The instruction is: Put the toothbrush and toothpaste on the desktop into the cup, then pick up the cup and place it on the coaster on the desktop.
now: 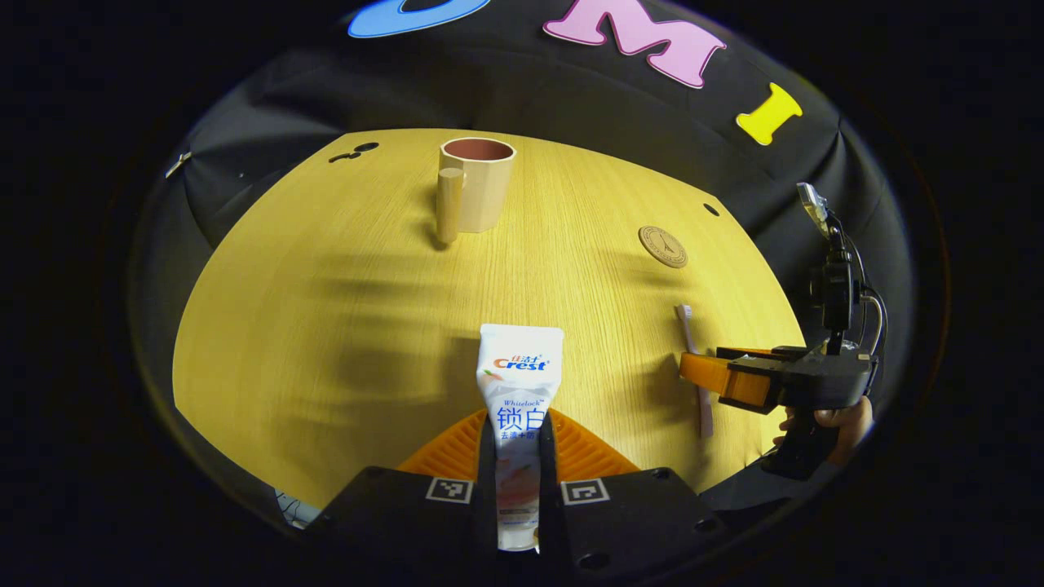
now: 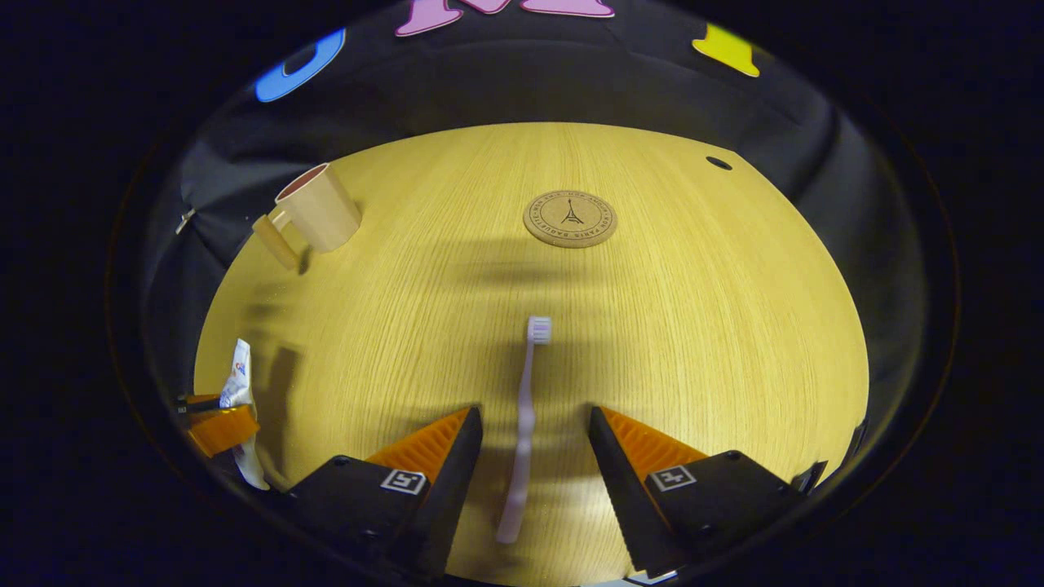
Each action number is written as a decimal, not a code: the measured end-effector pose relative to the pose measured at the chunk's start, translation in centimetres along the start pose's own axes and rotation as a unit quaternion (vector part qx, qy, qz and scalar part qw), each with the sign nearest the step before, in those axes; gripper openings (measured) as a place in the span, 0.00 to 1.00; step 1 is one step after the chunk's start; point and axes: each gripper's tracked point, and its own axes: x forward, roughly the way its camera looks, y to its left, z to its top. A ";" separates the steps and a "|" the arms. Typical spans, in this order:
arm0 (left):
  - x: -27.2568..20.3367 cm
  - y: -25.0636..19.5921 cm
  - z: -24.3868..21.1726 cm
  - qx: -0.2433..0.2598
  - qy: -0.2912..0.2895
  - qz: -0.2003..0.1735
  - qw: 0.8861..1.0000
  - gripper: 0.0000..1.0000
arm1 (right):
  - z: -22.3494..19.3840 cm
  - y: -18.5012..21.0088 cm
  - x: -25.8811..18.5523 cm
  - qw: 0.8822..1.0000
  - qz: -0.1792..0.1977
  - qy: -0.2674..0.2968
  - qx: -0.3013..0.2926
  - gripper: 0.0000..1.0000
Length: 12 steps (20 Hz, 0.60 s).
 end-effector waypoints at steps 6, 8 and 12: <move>-0.1 0.2 0.2 0.004 -0.001 0.002 1.000 0.25 | -0.4 0.3 0.0 0.999 -0.006 0.033 0.006 0.46; -0.2 0.1 0.1 0.006 0.000 0.002 1.000 0.25 | -0.6 0.5 0.0 0.999 -0.007 0.039 0.005 0.32; -0.3 0.0 0.0 0.007 -0.002 -0.001 1.000 0.25 | -0.4 0.6 -0.1 0.999 -0.007 0.035 0.010 0.08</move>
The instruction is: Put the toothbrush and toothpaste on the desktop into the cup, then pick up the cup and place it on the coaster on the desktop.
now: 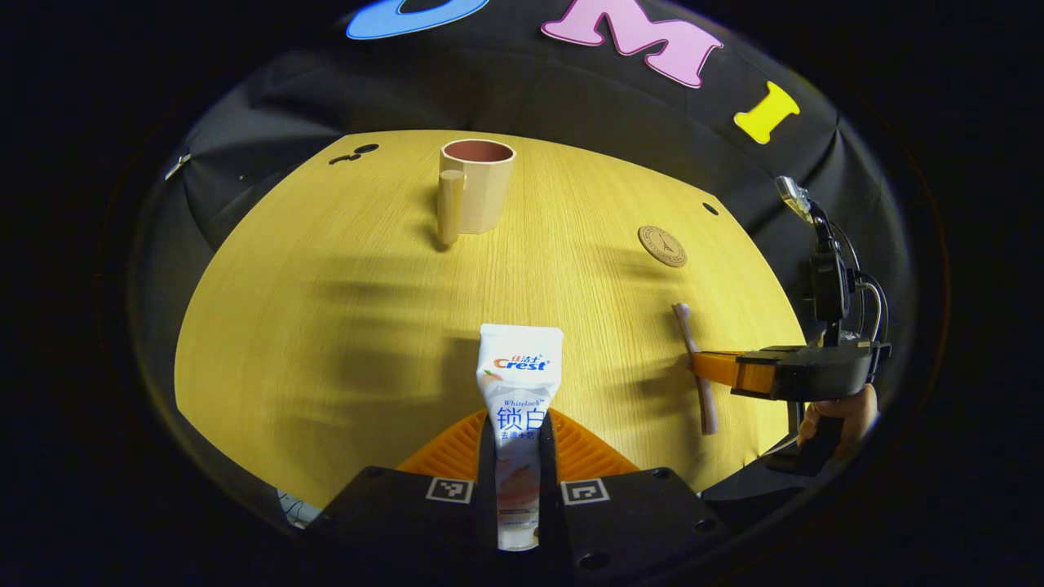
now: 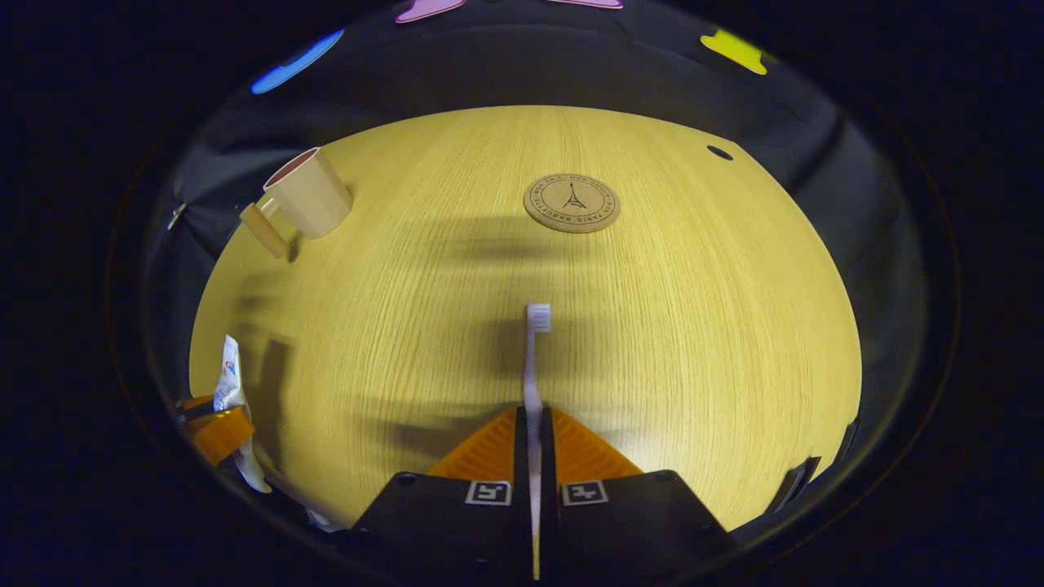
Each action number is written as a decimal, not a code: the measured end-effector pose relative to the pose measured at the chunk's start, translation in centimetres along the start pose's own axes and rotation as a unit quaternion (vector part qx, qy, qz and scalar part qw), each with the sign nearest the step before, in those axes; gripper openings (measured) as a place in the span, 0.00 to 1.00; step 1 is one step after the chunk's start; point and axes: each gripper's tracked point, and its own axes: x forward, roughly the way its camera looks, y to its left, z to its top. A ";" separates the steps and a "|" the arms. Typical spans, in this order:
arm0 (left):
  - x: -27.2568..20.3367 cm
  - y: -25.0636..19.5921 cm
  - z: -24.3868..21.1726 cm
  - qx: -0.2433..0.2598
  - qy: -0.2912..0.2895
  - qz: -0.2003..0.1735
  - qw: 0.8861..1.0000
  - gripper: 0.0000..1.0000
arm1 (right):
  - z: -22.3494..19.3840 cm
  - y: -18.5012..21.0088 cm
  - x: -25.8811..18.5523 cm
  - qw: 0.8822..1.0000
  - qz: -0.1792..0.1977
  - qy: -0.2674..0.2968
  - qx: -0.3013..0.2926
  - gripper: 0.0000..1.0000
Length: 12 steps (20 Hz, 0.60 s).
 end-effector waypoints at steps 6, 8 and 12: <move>0.0 0.9 1.1 -0.014 -0.015 0.007 1.000 0.25 | 0.0 0.3 -0.1 0.999 0.048 0.015 0.006 0.06; -0.4 1.2 2.4 -0.016 -0.030 0.005 0.999 0.25 | 0.6 0.1 -0.6 0.998 0.055 0.003 0.017 0.06; -2.1 2.8 6.0 -0.029 -0.065 0.018 0.997 0.25 | 1.4 -0.2 -1.9 0.997 0.067 -0.013 0.023 0.06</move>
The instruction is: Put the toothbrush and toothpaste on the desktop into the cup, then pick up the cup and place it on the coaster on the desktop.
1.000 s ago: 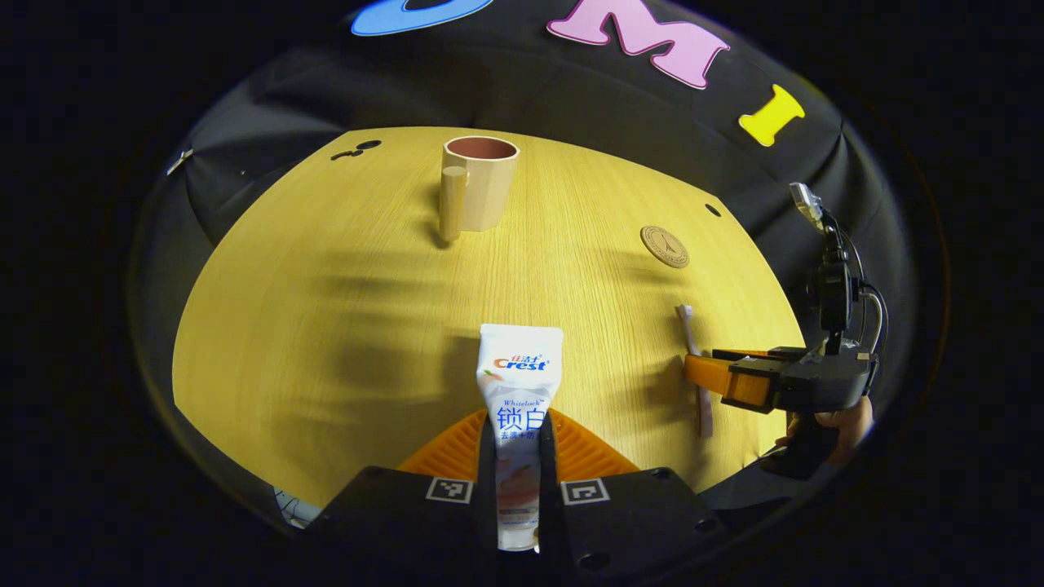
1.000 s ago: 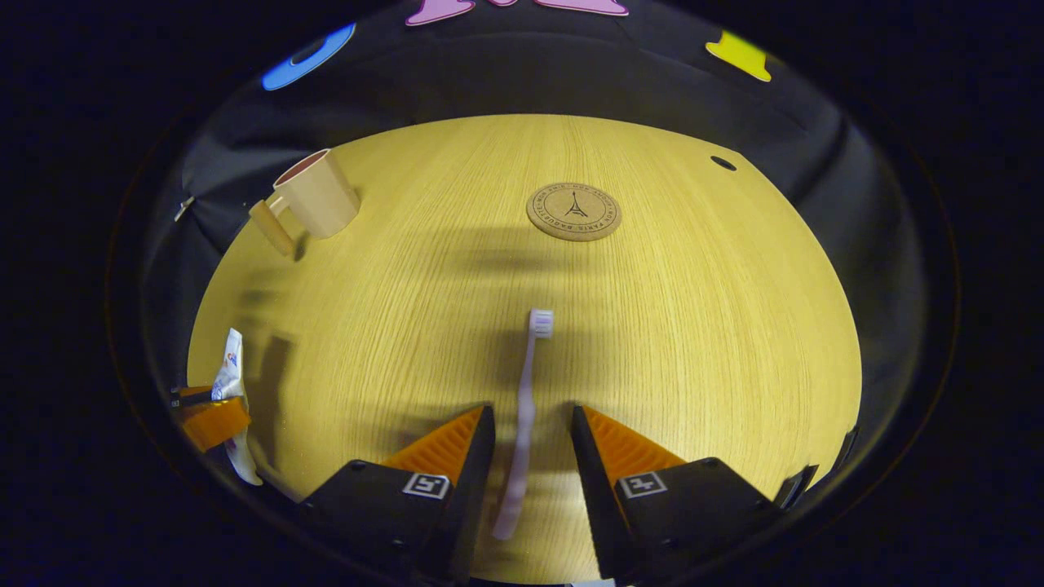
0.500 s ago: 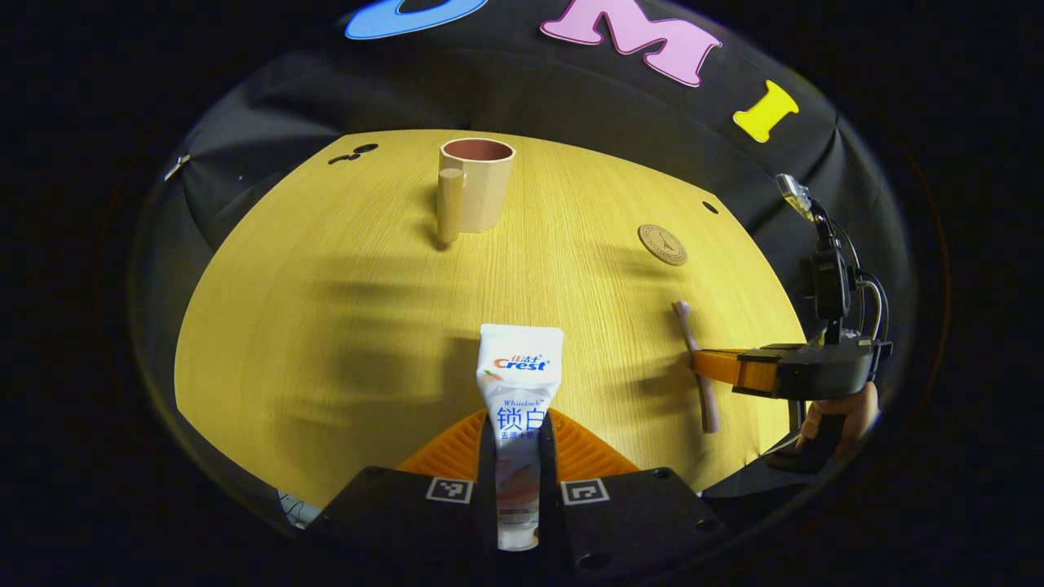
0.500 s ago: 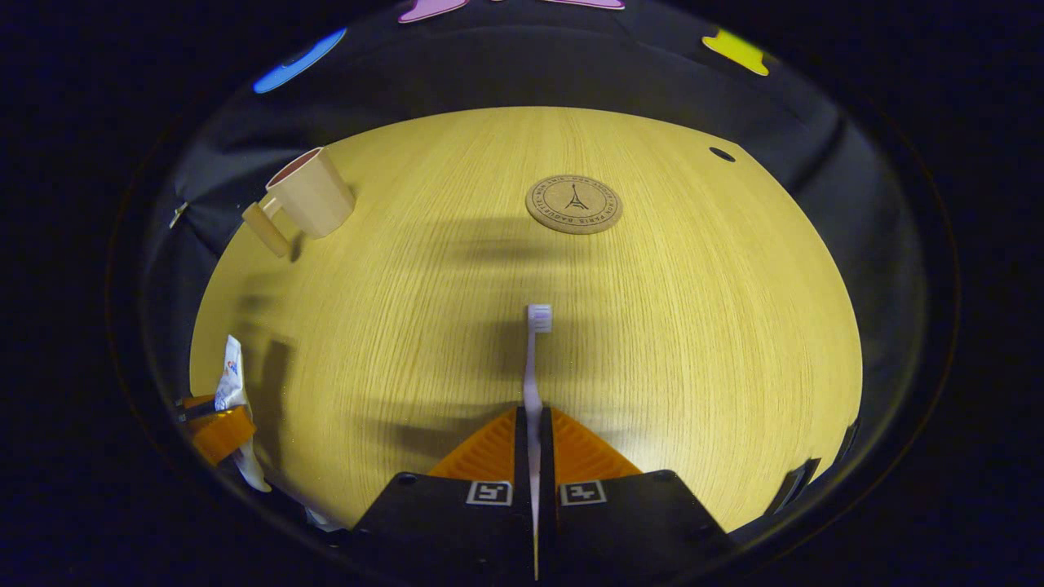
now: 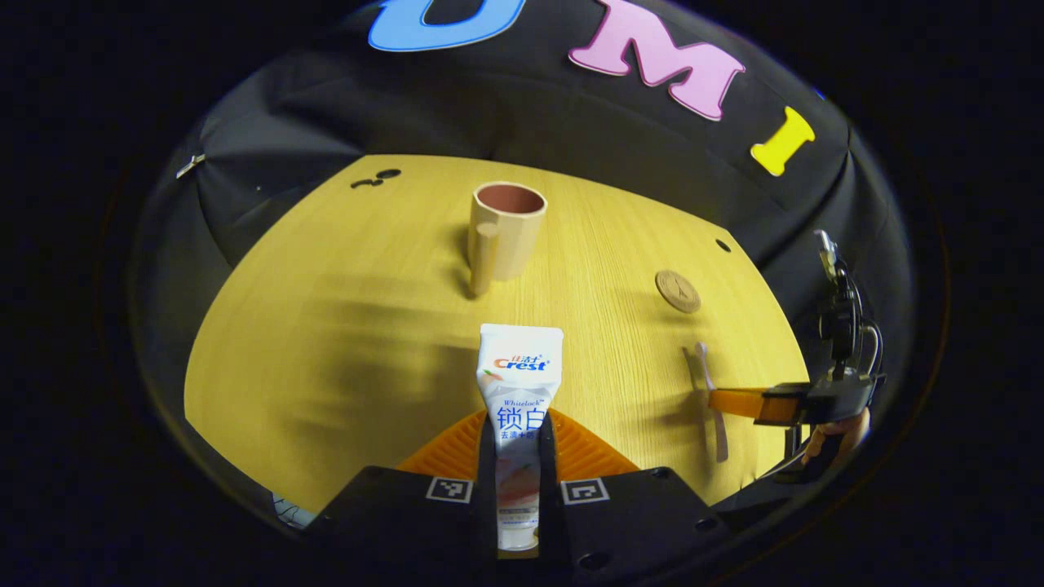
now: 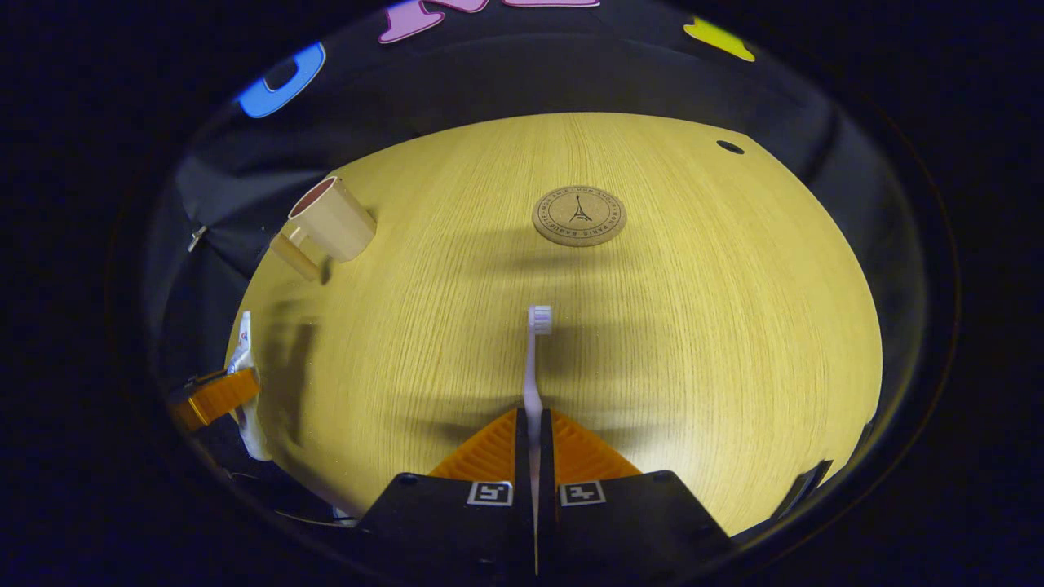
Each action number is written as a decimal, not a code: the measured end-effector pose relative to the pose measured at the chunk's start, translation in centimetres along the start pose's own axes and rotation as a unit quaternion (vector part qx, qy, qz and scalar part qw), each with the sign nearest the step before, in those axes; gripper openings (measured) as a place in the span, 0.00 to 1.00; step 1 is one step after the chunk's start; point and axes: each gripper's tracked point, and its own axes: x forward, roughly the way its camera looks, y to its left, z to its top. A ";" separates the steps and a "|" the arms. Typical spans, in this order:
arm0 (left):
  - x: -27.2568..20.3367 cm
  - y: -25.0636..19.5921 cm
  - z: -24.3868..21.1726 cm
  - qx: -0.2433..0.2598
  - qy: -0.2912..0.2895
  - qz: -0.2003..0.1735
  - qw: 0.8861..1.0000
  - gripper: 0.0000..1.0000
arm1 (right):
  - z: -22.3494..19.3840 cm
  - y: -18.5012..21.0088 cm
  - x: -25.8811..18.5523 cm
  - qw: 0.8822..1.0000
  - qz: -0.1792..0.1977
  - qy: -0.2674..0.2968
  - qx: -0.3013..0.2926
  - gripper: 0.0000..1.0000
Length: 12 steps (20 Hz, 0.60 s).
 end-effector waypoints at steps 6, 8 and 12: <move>-1.0 0.7 9.4 -0.033 -0.075 -0.014 0.996 0.25 | 1.3 -0.1 -2.0 1.000 0.011 -0.026 0.011 0.06; -1.2 1.0 12.9 -0.037 -0.106 -0.015 0.994 0.25 | 2.2 0.7 -2.7 0.999 0.031 -0.036 0.027 0.06; -0.6 0.9 19.0 -0.036 -0.163 -0.025 0.986 0.25 | 3.6 1.2 -3.8 0.998 0.038 -0.054 0.025 0.06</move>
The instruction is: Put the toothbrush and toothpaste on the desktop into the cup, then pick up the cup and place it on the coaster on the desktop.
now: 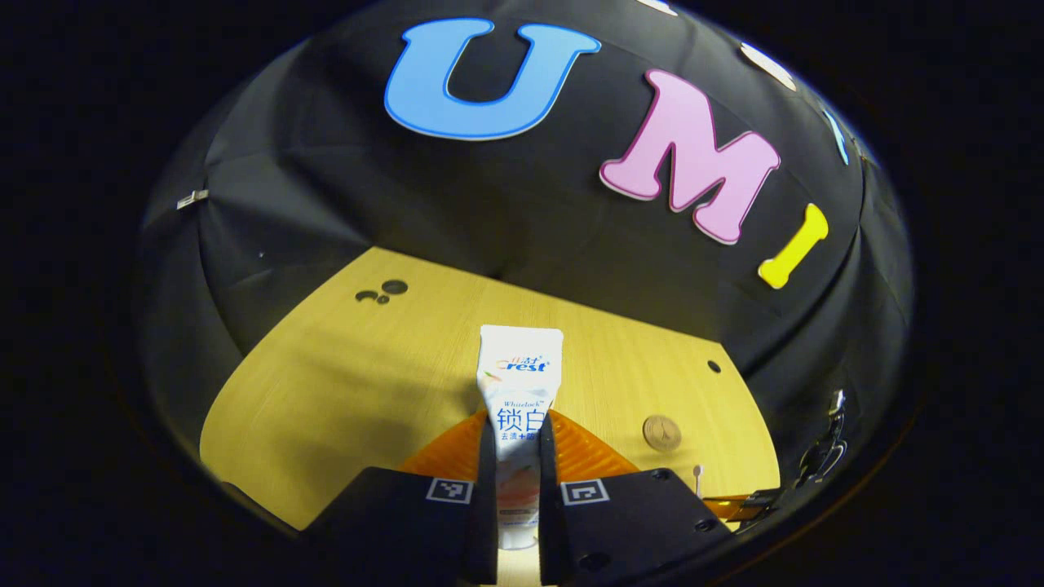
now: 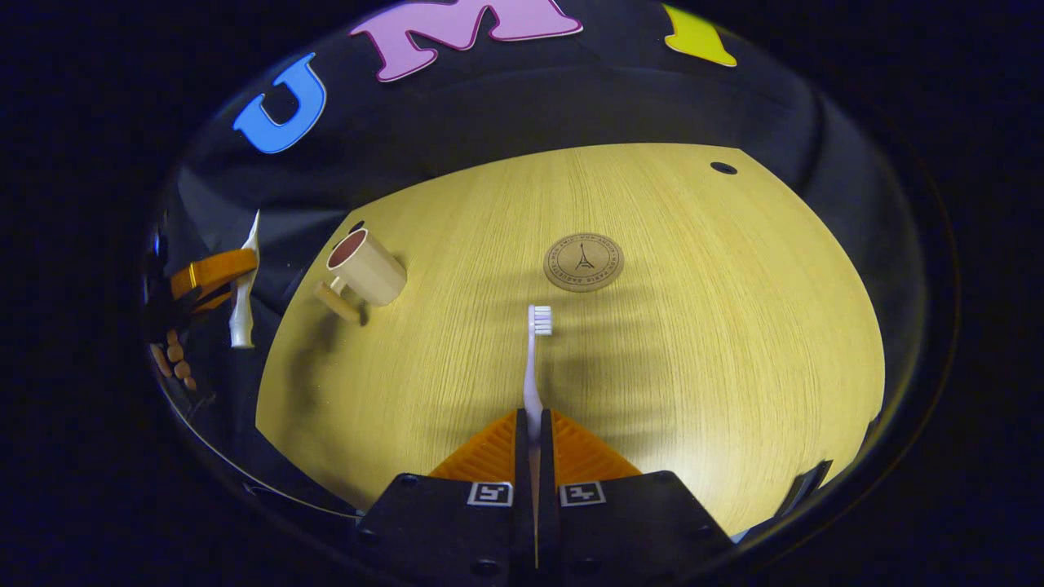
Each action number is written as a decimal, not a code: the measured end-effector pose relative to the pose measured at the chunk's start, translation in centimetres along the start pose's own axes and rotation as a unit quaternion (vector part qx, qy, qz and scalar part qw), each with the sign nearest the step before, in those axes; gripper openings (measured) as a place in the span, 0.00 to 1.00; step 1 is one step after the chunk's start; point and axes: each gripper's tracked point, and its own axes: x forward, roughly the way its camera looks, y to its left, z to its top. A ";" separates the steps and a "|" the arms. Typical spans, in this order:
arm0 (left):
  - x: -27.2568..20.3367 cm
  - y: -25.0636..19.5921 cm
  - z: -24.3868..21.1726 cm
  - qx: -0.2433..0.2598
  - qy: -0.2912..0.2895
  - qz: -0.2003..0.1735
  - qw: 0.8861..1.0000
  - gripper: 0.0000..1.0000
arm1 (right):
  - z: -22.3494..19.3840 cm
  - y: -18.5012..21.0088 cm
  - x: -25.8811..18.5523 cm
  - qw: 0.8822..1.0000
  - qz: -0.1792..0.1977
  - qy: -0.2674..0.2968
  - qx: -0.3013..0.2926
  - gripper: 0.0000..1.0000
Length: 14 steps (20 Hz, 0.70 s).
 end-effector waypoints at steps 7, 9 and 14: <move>5.7 -1.8 4.5 0.007 -0.068 -0.049 0.996 0.25 | 1.8 1.7 -1.3 0.999 0.033 -0.022 0.011 0.06; 7.4 -2.0 5.2 0.008 -0.084 -0.061 0.995 0.25 | 2.0 1.7 -1.5 0.999 0.031 -0.026 0.021 0.06; 12.2 -1.5 5.4 0.009 -0.107 -0.073 0.991 0.25 | 1.8 0.6 -2.0 0.999 0.018 -0.029 0.022 0.06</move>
